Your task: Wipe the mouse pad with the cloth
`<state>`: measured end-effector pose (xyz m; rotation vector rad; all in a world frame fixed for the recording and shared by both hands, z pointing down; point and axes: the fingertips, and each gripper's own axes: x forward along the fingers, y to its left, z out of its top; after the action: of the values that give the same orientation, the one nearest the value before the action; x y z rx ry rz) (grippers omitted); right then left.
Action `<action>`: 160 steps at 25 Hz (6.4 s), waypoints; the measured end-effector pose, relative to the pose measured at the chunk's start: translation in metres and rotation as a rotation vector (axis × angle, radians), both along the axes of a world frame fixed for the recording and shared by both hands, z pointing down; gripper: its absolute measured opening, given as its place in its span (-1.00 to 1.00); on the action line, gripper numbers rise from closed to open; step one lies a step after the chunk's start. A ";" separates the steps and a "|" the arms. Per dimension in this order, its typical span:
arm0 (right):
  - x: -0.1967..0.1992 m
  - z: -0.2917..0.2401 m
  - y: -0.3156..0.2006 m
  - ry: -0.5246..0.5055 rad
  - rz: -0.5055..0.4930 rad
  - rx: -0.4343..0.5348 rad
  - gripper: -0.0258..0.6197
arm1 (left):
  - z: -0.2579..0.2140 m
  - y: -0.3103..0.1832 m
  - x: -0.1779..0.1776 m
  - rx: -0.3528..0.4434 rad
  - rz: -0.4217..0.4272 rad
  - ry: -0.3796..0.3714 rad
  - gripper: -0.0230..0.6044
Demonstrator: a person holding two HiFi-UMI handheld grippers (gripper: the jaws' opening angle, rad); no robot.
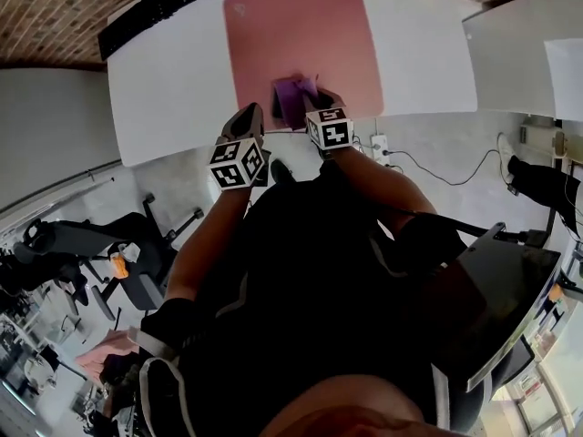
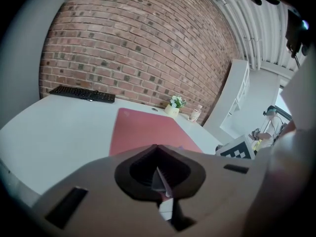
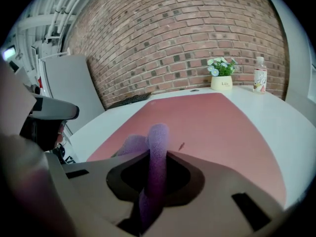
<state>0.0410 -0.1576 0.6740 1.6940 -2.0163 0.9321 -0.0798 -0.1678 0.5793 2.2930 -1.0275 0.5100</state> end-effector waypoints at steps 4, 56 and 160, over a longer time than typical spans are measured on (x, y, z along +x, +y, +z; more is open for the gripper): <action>0.026 -0.003 0.012 0.001 0.050 -0.001 -0.74 | -0.006 0.006 0.027 0.016 0.055 -0.004 -0.93; -0.080 -0.118 -0.049 -0.097 -0.238 0.190 -0.73 | -0.044 -0.012 -0.091 0.100 -0.165 -0.018 -0.93; -0.103 -0.038 -0.217 -0.177 -0.210 0.015 -0.73 | -0.059 -0.074 -0.089 0.109 -0.251 -0.073 -0.93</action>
<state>-0.0617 -0.3745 0.6357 1.4155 -2.2675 1.0266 -0.1687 -0.2421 0.5206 2.2089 -1.3870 0.4464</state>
